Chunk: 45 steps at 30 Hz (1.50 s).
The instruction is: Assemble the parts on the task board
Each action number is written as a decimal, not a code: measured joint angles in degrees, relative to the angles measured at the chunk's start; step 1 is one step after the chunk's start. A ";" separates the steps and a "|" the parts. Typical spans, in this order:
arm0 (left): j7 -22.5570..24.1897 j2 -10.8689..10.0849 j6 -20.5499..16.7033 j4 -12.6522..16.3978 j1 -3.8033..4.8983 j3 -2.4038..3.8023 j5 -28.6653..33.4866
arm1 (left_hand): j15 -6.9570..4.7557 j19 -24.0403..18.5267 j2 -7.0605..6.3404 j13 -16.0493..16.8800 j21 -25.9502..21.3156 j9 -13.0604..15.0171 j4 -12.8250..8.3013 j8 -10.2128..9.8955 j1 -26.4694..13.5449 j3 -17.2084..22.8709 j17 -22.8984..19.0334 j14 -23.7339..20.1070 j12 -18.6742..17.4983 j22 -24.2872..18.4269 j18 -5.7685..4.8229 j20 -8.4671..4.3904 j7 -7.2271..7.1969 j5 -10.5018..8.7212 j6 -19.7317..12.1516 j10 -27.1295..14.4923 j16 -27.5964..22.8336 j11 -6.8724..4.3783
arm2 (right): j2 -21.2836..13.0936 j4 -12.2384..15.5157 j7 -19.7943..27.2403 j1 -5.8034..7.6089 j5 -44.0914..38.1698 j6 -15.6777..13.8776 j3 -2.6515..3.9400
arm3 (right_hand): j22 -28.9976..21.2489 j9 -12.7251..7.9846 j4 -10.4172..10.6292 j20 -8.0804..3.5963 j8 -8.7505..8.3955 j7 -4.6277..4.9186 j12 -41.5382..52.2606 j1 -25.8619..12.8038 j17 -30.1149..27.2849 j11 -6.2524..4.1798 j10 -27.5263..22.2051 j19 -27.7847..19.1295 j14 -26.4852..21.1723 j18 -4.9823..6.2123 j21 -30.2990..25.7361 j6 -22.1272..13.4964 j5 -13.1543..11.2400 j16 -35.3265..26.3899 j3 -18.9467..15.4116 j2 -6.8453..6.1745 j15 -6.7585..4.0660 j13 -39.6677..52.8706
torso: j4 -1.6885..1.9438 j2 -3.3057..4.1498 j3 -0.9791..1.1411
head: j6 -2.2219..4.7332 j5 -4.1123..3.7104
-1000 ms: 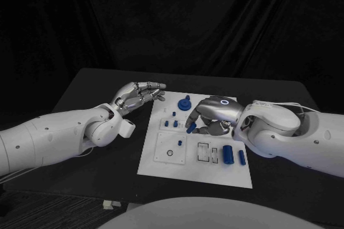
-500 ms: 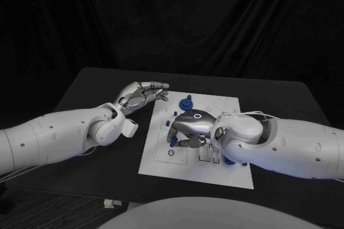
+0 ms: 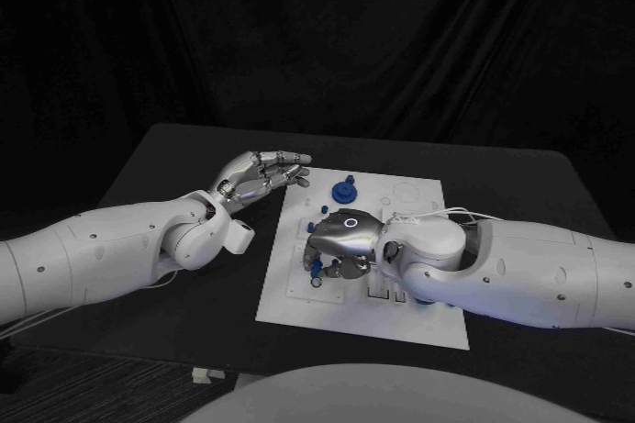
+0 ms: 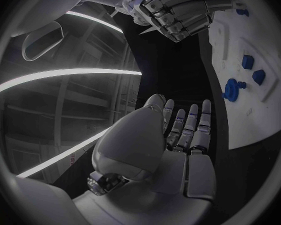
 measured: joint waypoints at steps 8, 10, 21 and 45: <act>-0.12 0.06 0.15 -0.15 0.00 0.00 0.00 | 0.00 0.00 0.00 0.00 0.00 0.00 0.16 0.00 0.00 0.15 0.00 0.00 0.00 0.00 0.00 0.00 0.00 0.00 0.00 0.00 0.00 0.00 | 0.13 0.09 -0.31 -0.27 -0.67 0.91 0.00 | 0.00 0.00 -0.38 0.00 0.00 -0.26 -0.19 0.17 -0.06 -0.04 0.04 0.00 0.00 0.00 0.00 0.26 -0.01 0.00 0.37 -0.32 0.00 -0.01 | -0.16 -0.09 -0.01 | 0.00 0.24; -0.14 0.14 0.19 -0.17 0.00 0.00 0.00 | 0.00 0.00 0.00 0.00 0.00 0.00 0.16 0.00 0.00 0.15 0.00 0.00 0.00 0.00 0.00 0.00 0.00 0.00 0.00 0.00 0.00 0.00 | 0.06 0.14 -0.35 -0.42 -0.76 1.09 0.00 | -0.01 0.00 -0.71 0.00 0.00 -0.30 -0.35 0.24 -0.09 0.06 0.15 0.00 0.00 0.00 0.00 0.30 -0.01 0.00 0.70 -0.38 0.00 -0.02 | -0.20 -0.12 -0.01 | 0.00 0.27; -0.24 0.25 0.35 -0.27 -0.01 0.01 0.00 | 0.00 0.00 0.00 0.00 0.00 0.01 0.16 0.00 0.00 0.15 0.00 0.00 0.00 0.01 0.00 0.00 0.00 0.00 0.00 0.00 0.00 0.00 | -0.08 0.15 -0.54 -1.27 -1.01 1.61 0.16 | -0.01 0.01 -0.71 0.00 -0.28 -0.09 -0.27 0.08 -0.21 0.16 0.25 0.00 0.00 0.01 0.00 0.51 -0.02 -0.01 0.70 -0.68 0.00 -0.02 | -0.25 -0.16 0.02 | 0.00 0.38; -0.39 0.61 0.78 -0.75 -0.14 0.01 0.00 | 0.00 0.00 0.00 0.00 0.00 0.01 0.00 0.00 0.00 0.31 0.00 0.00 0.00 -0.04 0.00 0.00 0.00 0.00 0.00 0.00 0.00 0.00 | 0.78 -0.78 -0.62 -2.32 -1.16 0.75 0.07 | -0.03 -0.01 -0.54 0.04 -0.99 -0.09 -0.33 -0.67 -0.57 -0.57 1.00 -0.38 -0.37 0.00 -0.41 0.51 -0.22 -0.01 0.86 -1.44 0.06 0.10 | -0.24 -0.15 0.00 | 0.00 0.34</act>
